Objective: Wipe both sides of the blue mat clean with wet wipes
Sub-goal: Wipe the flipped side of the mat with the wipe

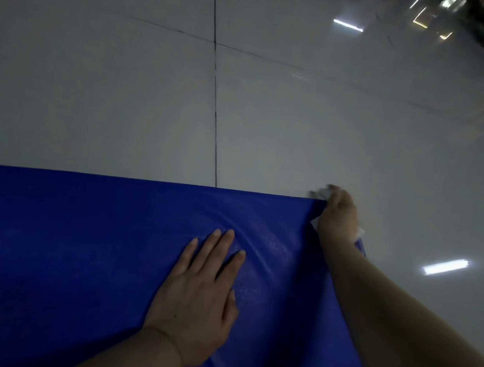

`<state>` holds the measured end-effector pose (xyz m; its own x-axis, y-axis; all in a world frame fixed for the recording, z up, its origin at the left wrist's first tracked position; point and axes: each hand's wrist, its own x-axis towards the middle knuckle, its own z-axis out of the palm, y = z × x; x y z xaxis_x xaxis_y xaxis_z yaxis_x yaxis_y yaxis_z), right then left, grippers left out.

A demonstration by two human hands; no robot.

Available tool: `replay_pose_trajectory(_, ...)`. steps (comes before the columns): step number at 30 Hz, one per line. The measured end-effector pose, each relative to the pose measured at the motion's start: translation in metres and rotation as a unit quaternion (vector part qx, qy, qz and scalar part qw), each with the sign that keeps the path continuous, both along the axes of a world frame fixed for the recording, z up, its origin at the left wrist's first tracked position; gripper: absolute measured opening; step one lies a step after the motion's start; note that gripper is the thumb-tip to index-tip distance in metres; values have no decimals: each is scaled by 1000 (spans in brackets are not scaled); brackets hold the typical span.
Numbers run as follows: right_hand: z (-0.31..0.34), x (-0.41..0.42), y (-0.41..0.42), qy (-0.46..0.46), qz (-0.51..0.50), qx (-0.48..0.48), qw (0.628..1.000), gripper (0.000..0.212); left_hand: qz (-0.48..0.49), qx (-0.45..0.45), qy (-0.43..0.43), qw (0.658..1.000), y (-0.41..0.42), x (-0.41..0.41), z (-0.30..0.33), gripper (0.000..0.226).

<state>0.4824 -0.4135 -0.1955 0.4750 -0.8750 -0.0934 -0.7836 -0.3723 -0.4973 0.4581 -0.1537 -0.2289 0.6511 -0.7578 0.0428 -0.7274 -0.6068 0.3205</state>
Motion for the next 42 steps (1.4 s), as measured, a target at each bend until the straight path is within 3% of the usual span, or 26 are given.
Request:
replay_pose_trajectory(2,-6,11,36,52,121,-46,990,39,3,-6,-5,1000,0,1,0,57)
replay_pose_trajectory(4,-12,11,69,-5,195,-101,976,35,2,-3,-8,1000,-1,2,2,57)
replay_pose_trajectory(6,-12,10,78,-37,196,-113,973,42,6,-8,-1,1000,-2,2,4,56)
replay_pose_trajectory(10,-10,10,71,-21,188,-98,977,42,-18,-18,0,1000,12,12,8,56)
replay_pose_trajectory(17,-16,13,74,-44,164,-106,980,38,26,52,-48,997,93,79,6,57)
replay_pose_trajectory(21,-19,16,72,16,141,-156,978,35,10,17,-63,998,94,82,-3,56)
replay_pose_trajectory(24,-8,31,93,83,80,-130,985,35,17,-9,-52,998,95,84,-5,57)
replay_pose_trajectory(27,-9,61,162,99,159,-112,976,27,41,-52,-35,997,94,85,-5,59)
replay_pose_trajectory(31,-7,84,251,-35,234,-18,972,29,88,-136,5,987,95,89,-5,61)
replay_pose_trajectory(33,-2,85,259,-156,211,100,960,47,109,-153,10,982,94,91,-7,63)
replay_pose_trajectory(36,4,73,261,-226,191,267,917,58,122,-167,4,978,93,93,-8,66)
replay_pose_trajectory(39,10,49,269,-250,175,215,928,59,125,-169,-10,978,93,94,-7,72)
replay_pose_trajectory(42,5,12,277,-263,1,167,950,36,142,-188,6,972,91,94,-5,61)
